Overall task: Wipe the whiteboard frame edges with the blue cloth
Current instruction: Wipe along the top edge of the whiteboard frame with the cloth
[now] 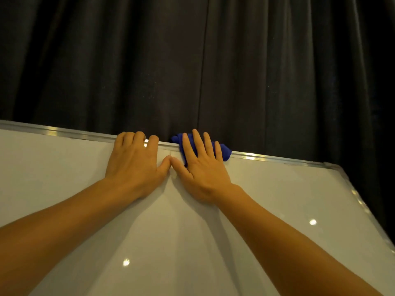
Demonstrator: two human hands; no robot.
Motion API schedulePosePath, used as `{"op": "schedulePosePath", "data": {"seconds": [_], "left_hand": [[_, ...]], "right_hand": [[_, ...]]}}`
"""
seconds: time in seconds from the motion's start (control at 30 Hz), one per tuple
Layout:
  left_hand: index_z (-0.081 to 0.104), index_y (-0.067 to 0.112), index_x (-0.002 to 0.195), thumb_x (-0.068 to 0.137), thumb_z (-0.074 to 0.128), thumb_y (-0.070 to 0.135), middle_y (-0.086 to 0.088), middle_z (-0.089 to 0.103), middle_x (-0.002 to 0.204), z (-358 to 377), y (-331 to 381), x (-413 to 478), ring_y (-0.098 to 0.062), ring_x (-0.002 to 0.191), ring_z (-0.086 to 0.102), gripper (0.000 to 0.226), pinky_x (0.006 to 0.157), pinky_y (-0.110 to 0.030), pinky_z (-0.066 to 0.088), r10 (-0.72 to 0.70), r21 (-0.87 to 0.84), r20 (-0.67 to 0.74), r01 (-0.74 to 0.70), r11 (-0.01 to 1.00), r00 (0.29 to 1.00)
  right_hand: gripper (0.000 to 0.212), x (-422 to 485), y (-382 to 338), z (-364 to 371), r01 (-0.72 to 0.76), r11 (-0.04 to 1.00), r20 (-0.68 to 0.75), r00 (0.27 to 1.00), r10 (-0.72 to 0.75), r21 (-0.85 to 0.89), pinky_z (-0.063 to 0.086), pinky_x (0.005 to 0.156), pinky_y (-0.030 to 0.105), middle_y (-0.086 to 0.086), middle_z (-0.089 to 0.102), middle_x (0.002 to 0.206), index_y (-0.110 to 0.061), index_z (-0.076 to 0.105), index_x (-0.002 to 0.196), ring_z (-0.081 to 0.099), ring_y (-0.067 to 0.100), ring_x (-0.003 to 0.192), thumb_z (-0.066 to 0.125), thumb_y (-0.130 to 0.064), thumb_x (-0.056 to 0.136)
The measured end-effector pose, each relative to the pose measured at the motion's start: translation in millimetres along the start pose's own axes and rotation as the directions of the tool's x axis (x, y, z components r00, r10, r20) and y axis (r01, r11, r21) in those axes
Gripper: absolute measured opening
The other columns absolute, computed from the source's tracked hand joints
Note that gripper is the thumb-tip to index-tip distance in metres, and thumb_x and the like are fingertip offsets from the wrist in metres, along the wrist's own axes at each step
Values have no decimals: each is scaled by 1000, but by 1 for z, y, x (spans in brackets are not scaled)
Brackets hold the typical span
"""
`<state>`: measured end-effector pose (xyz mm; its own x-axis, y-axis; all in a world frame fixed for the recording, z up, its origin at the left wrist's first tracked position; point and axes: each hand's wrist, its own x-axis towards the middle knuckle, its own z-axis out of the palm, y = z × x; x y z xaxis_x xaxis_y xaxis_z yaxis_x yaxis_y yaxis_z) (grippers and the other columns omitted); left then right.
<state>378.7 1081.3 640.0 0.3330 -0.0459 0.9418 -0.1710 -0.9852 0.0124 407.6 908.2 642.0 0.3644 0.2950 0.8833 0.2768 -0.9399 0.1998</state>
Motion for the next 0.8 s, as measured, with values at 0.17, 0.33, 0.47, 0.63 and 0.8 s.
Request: {"op": "schedulePosePath", "data": {"seconds": [0.17,0.33,0.47,0.63,0.8], "left_hand": [[48,15,130,89,41,61,-15,54,127,5,-4,1,-35,119,46,62,106,-49,35,-1,-13,27,1,1000,1000],[38,20,138,82,30,76,-16,44,138,11,38,3,-37,127,37,79,113,-52,25,-6,66,98,-1,998,995],[19,28,150,81,20,79,-14,25,155,23,44,4,-38,143,20,86,119,-56,9,11,100,148,-26,995,989],[-13,32,152,68,-6,85,-11,-8,164,34,52,2,-39,148,-12,99,117,-61,-8,-18,92,213,-2,996,977],[-23,36,148,64,1,89,-9,-21,161,39,97,1,-41,145,-22,102,113,-67,-6,-106,117,246,79,990,963]], "right_hand": [[87,-21,87,-24,-108,987,124,985,122,-115,-19,116,44,-7,-25,161,-36,-17,150,-27,17,145,0,-84,80],[87,-13,44,-11,-40,996,139,990,29,74,-23,111,41,-12,-10,164,-40,-7,152,-18,18,148,1,-86,79],[73,-22,77,-11,93,996,109,990,-93,4,-15,118,45,-15,-15,162,-47,-17,144,-21,14,147,1,-82,83],[72,-45,166,-28,-165,985,136,976,170,-47,-18,117,46,-10,-20,162,-50,-20,143,-21,20,148,1,-81,81],[77,-39,117,-7,108,989,113,986,-119,96,-26,112,48,-12,-11,164,-51,-6,149,-22,21,148,-3,-85,80]]}}
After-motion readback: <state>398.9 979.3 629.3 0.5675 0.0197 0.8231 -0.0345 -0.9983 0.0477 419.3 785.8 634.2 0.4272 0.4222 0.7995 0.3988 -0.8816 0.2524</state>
